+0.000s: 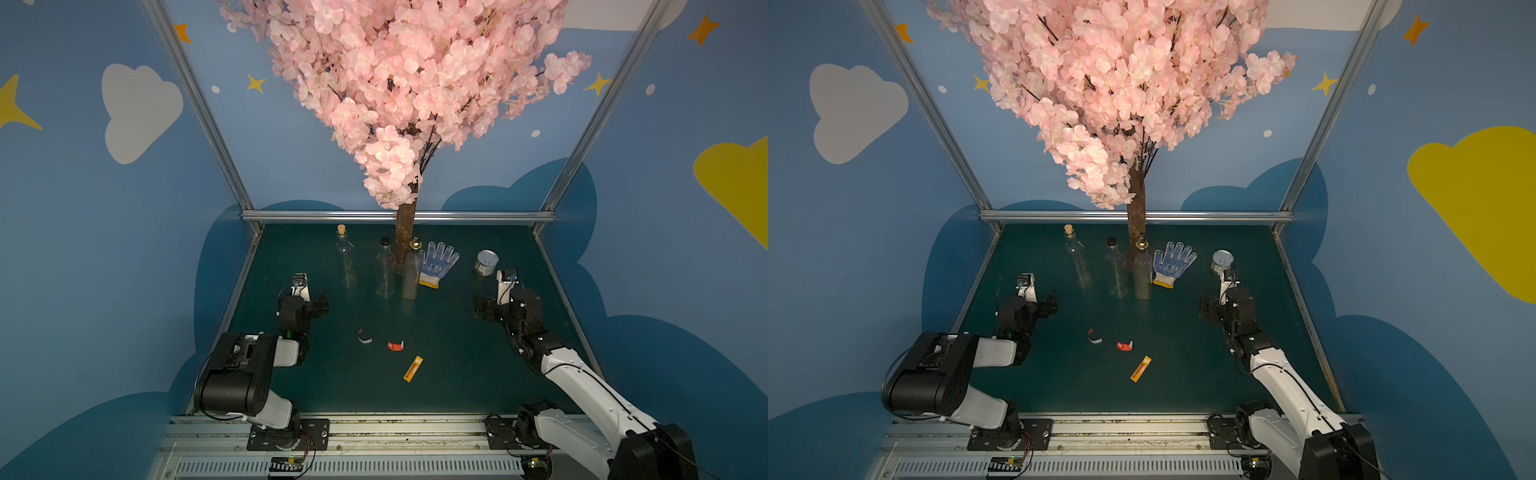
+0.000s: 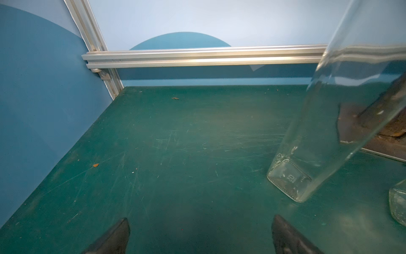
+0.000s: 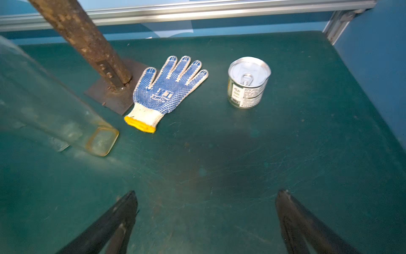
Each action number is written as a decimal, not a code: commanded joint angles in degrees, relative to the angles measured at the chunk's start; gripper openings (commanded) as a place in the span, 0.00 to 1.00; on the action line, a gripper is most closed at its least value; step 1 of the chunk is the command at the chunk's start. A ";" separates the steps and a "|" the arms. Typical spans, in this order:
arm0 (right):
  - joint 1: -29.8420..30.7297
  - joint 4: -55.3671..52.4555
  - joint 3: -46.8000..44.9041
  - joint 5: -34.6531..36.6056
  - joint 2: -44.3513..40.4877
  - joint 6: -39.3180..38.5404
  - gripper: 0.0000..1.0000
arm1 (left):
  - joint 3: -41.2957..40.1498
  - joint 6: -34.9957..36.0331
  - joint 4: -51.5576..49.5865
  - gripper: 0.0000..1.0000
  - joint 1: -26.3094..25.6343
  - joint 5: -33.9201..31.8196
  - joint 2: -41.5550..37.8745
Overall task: Remove the label from the bottle
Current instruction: Reset both arms
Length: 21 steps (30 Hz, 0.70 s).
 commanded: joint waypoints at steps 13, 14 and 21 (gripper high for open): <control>-12.17 14.10 1.29 0.73 17.77 -5.06 0.98 | 2.85 0.68 -6.05 1.00 0.47 2.06 0.87; -12.28 15.81 0.84 0.64 18.47 -5.02 0.98 | 2.84 0.64 -6.01 1.00 0.46 2.06 0.85; -13.28 26.07 -1.87 -1.93 23.37 -5.55 0.98 | 2.90 0.59 -6.34 1.00 0.63 2.32 0.87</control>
